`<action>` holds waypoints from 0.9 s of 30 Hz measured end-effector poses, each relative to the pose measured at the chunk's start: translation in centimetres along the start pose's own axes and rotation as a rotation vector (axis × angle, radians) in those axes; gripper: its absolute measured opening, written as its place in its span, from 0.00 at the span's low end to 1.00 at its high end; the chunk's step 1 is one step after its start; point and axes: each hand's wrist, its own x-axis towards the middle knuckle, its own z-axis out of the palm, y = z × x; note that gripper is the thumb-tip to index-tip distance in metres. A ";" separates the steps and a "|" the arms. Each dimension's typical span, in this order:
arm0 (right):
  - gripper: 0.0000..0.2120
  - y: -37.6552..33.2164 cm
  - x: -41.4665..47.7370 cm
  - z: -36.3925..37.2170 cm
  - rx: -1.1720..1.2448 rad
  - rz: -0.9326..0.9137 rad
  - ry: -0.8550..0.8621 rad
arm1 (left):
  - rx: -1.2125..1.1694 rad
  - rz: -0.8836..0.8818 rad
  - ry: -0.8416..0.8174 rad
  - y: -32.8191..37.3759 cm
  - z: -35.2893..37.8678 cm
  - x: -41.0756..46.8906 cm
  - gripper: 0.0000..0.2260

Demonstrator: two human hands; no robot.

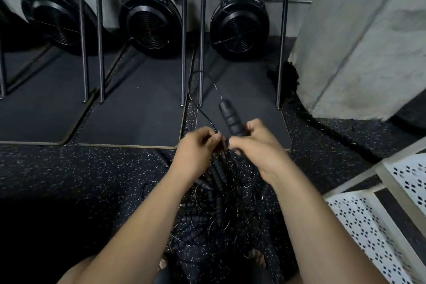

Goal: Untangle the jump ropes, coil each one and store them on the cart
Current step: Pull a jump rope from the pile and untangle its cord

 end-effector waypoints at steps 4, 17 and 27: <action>0.19 1.2 0.8 1.1 0.000 0.020 -0.054 | -0.131 0.023 0.034 1.3 -0.7 0.2 0.11; 0.08 2.6 2.6 1.5 -0.311 -0.119 0.022 | -0.555 -0.017 0.040 2.2 -1.6 2.5 0.07; 0.03 0.6 1.4 0.1 0.046 -0.104 0.094 | -0.412 -0.235 0.043 0.7 -0.2 2.2 0.08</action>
